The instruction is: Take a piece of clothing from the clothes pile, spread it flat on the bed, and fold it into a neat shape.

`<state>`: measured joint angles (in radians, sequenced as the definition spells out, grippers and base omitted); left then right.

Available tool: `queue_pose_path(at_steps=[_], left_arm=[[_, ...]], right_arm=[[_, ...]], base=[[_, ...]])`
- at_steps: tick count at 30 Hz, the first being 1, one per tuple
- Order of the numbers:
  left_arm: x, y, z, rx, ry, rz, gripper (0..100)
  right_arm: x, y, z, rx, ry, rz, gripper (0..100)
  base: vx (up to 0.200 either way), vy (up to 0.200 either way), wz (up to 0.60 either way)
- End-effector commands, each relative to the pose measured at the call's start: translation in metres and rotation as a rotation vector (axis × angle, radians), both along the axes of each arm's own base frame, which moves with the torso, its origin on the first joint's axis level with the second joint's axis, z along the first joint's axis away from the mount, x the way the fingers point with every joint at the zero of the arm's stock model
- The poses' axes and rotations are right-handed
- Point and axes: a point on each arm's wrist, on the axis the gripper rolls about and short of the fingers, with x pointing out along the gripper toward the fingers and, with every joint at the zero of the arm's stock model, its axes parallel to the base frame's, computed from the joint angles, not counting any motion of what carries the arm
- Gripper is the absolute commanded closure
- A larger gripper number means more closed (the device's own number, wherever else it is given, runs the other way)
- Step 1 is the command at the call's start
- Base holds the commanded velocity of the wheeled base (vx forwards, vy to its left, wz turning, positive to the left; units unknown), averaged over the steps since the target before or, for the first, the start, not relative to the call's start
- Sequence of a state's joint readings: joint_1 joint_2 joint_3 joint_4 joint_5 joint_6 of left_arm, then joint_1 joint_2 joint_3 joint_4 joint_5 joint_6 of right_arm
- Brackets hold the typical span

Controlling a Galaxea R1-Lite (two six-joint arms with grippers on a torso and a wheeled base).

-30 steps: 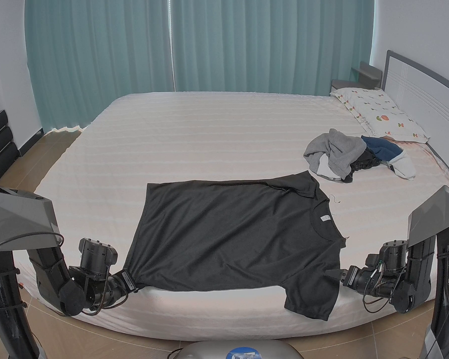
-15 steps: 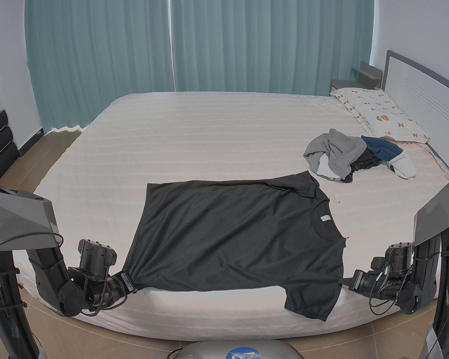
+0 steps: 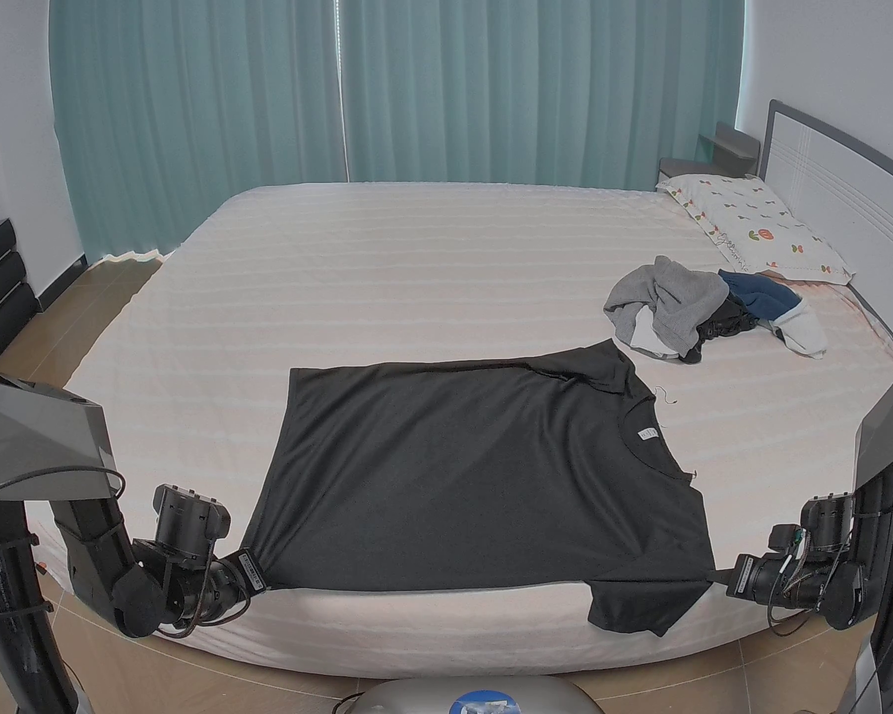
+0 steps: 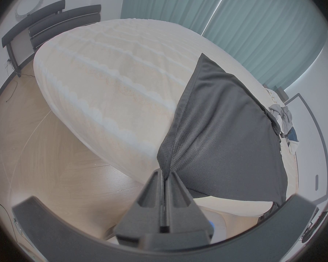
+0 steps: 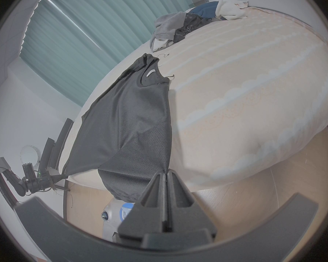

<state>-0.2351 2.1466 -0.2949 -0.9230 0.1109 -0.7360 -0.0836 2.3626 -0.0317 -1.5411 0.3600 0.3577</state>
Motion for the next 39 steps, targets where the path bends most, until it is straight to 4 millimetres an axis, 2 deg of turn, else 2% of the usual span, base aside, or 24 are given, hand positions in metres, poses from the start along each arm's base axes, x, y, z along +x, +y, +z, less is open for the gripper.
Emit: queue_pose_path(at_steps=[1, 8, 15, 23, 24, 33, 36, 37, 39], left_arm=[[-0.005, 0.0, -0.001, 0.015, 0.015, -0.012, 100], [-0.015, 0.003, -0.002, 0.069, 0.043, -0.068, 100], [-0.014, 0.003, -0.004, 0.071, 0.049, -0.067, 100], [-0.012, 0.003, -0.004, 0.065, 0.045, -0.063, 100], [-0.012, 0.003, -0.004, 0.064, 0.042, -0.062, 0], [-0.01, 0.002, 0.0, 0.051, 0.023, -0.063, 0], [-0.008, 0.003, 0.005, 0.044, -0.009, -0.057, 0], [-0.006, 0.004, 0.014, 0.03, -0.061, -0.053, 0], [-0.006, 0.004, 0.014, 0.03, -0.061, -0.053, 0]], right_arm=[[-0.007, -0.001, 0.006, -0.007, 0.006, 0.001, 100], [-0.011, 0.002, 0.003, -0.009, 0.054, 0.018, 100], [-0.015, 0.009, 0.0, -0.011, 0.106, 0.055, 100], [-0.013, 0.011, -0.001, -0.014, 0.082, 0.06, 100], [-0.012, 0.012, -0.001, -0.015, 0.08, 0.061, 0], [-0.008, 0.011, 0.006, 0.012, 0.03, 0.032, 0], [-0.007, 0.009, 0.012, 0.025, 0.004, 0.012, 0], [-0.006, 0.009, 0.019, 0.05, -0.024, -0.006, 0], [-0.006, 0.009, 0.019, 0.05, -0.024, -0.006, 0]], base=[[0.0, 0.0, 0.0], [0.0, 0.0, 0.0], [0.0, 0.0, 0.0], [0.0, 0.0, 0.0], [0.0, 0.0, 0.0], [0.0, 0.0, 0.0], [0.0, 0.0, 0.0], [0.0, 0.0, 0.0], [0.0, 0.0, 0.0]])
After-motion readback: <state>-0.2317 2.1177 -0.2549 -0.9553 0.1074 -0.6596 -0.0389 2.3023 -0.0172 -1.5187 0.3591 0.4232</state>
